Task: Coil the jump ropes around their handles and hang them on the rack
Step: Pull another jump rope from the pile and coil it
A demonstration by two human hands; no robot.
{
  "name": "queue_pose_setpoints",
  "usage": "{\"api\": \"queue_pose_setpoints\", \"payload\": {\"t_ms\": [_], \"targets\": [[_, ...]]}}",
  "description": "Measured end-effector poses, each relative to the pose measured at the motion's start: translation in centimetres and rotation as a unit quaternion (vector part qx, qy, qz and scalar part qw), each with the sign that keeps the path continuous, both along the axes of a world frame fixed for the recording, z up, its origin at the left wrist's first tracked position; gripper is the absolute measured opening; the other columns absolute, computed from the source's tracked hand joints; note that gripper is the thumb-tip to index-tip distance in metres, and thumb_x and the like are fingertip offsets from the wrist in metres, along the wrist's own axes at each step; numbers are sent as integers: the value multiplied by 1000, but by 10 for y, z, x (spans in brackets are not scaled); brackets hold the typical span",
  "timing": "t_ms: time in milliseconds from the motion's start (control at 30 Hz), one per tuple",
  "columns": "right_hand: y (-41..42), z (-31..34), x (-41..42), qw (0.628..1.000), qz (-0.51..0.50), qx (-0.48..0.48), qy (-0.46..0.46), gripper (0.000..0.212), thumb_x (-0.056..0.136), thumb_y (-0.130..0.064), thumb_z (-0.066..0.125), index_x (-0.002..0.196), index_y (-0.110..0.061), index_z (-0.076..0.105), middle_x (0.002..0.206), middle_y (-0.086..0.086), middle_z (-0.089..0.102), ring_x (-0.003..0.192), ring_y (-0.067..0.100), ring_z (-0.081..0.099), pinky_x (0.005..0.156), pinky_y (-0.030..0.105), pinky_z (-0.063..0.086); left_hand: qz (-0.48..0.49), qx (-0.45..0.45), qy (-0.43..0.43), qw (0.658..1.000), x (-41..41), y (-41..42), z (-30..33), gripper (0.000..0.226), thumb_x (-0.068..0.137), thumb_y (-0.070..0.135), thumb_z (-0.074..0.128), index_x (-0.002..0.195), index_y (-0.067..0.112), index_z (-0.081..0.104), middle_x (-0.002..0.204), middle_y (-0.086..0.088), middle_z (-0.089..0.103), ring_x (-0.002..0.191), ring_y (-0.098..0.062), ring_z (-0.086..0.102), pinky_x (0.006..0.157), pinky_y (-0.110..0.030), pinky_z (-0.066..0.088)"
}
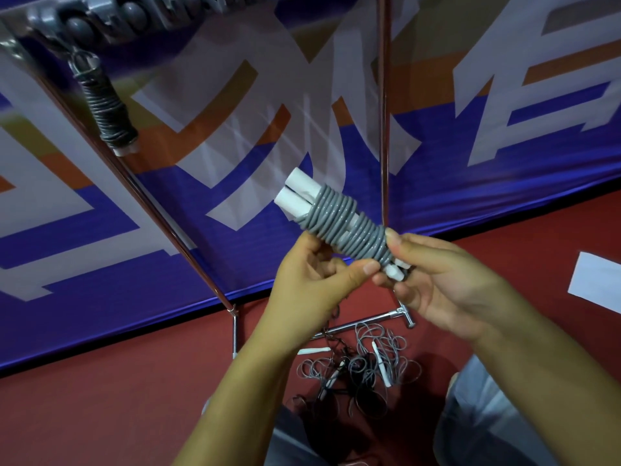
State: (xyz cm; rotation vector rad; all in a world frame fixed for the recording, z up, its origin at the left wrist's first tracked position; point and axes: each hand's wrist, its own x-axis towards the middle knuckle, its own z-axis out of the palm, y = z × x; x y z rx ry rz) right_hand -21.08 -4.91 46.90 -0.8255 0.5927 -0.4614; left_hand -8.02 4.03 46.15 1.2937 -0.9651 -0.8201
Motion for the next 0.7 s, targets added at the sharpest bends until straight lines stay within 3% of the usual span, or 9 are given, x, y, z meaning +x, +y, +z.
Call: {"api": "queue_pose_setpoints", "payload": {"t_ms": [133,233,267,333,400,433,533,633,700], "targets": [[-2,-6,3,1000,12,12,-2,45,69,-29,63,102,2,58,72,8,70,60,14,68,48,18,53,80,-2,-35,996,0,-2,-3,37,64,18,81,96,19,62,83,-7,67,70,-27,51,69,-47,49],[2,-19,4,981,-59,-174,63,70,60,-40,71,123,-19,51,97,-3,71,86,10,70,68,28,57,89,-3,-32,995,-1,-4,2,38,64,17,80,98,16,63,95,-12,70,80,-30,61,76,-46,53],[4,-22,4,950,-95,-284,87,71,59,-44,75,124,-33,48,111,-8,66,99,6,66,80,28,55,92,-6,-19,996,-1,-5,4,36,66,13,80,97,14,63,90,-10,71,79,-23,64,73,-37,56],[8,-26,2,841,-120,-517,105,71,69,-36,82,127,-45,43,133,-13,50,119,1,52,96,18,44,86,-10,36,996,-1,-7,6,28,73,-1,75,95,8,59,70,0,69,60,-7,63,56,-16,48],[6,-35,6,738,-121,-654,108,69,74,-22,75,135,-33,46,136,-12,44,124,2,45,102,9,33,66,-8,87,994,-3,-8,6,22,78,-7,66,95,4,56,59,6,57,44,-2,48,44,-12,37],[6,-37,8,723,-135,-668,113,65,74,-17,72,134,-28,49,133,-12,47,121,3,46,102,8,32,57,-6,102,993,-3,-8,5,22,79,-7,66,95,4,55,59,3,52,43,-3,40,41,-14,32],[6,-35,12,714,-183,-665,122,50,77,-13,67,126,-17,60,124,-1,61,114,5,53,98,7,37,33,15,118,992,-2,-7,5,22,80,-1,67,95,5,52,62,-2,41,42,-7,28,38,-18,23],[7,-36,11,709,-152,-675,134,50,82,-24,63,131,-14,57,120,1,63,110,7,54,94,8,38,11,49,126,991,4,-4,6,27,77,9,71,95,5,52,66,-2,47,42,-5,34,38,-16,25],[7,-39,10,757,-143,-624,129,53,83,-24,64,134,-21,52,113,-5,63,101,8,61,89,12,46,-1,61,137,989,8,-1,6,30,75,9,73,96,4,51,67,0,55,43,-5,38,38,-14,27]]}}
